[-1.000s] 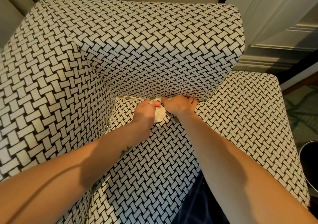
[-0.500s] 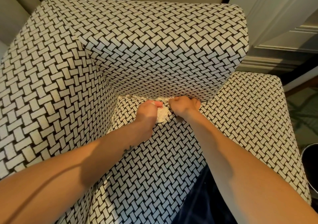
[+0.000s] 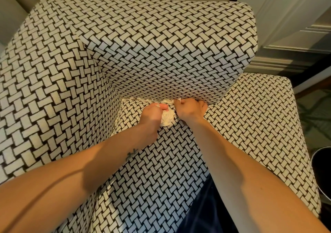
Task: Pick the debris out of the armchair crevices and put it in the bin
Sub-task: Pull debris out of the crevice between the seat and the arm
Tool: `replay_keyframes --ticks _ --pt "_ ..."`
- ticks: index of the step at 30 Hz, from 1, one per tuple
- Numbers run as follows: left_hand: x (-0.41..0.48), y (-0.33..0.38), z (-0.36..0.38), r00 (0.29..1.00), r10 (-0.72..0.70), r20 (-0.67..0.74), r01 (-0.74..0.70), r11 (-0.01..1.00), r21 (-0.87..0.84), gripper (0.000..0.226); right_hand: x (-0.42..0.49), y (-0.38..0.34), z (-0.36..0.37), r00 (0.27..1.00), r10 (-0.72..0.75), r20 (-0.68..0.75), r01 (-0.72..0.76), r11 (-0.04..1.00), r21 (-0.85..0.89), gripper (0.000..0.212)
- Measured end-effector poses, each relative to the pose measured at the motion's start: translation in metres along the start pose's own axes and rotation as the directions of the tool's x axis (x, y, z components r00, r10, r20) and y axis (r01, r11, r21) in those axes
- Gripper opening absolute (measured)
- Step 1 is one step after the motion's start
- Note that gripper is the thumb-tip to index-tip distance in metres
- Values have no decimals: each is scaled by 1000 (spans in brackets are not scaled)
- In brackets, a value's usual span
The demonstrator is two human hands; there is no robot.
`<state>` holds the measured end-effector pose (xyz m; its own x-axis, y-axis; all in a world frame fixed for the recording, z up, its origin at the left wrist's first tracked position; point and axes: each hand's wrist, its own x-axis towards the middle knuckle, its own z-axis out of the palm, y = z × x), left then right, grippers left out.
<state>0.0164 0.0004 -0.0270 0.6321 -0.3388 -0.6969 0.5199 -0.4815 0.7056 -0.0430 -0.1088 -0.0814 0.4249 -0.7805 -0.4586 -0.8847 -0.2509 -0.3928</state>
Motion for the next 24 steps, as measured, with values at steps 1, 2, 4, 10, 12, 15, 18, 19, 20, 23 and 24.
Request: replay_keyframes --ticks 1,2,4,10,12,15,18,19,20,23,24 --pt "0 0 0 1000 -3 -3 3 1000 -1 37 -1 1 -1 1000 -1 0 1 1000 14 49" --pt "0 -1 0 1000 -6 -5 6 1000 -2 38 -1 2 -1 1000 -2 1 2 1000 18 49" --pt "1 -1 0 1000 -5 -9 5 1000 1 37 1 2 -2 1000 8 18 -8 1000 16 50" --pt "-4 3 -1 1000 -18 11 18 998 -55 34 7 -12 -4 991 87 105 -76 991 -106 69" --pt "-4 3 -1 1000 -15 19 16 998 -55 33 5 -14 -1 998 60 37 -54 987 -154 62" --pt "-4 2 -1 1000 -13 16 14 999 -43 34 3 -8 2 999 40 -9 -41 993 -110 55" --pt "-3 0 -1 1000 -9 21 10 1000 -9 36 -1 -6 -5 999 40 -5 -40 999 3 48" --pt "-2 -1 0 1000 -9 22 9 1000 2 36 -3 -5 -8 999 36 5 -36 999 39 46" --pt "-1 -1 0 1000 -8 18 8 1000 7 35 -4 -4 -9 1000 30 11 -30 997 72 46" --pt "1 -1 -1 1000 -15 5 15 1000 5 35 -5 1 -10 1000 11 19 -13 992 123 47" --pt "2 -1 -1 1000 -16 7 16 1000 4 35 -4 3 -7 1000 6 14 -7 990 139 48"
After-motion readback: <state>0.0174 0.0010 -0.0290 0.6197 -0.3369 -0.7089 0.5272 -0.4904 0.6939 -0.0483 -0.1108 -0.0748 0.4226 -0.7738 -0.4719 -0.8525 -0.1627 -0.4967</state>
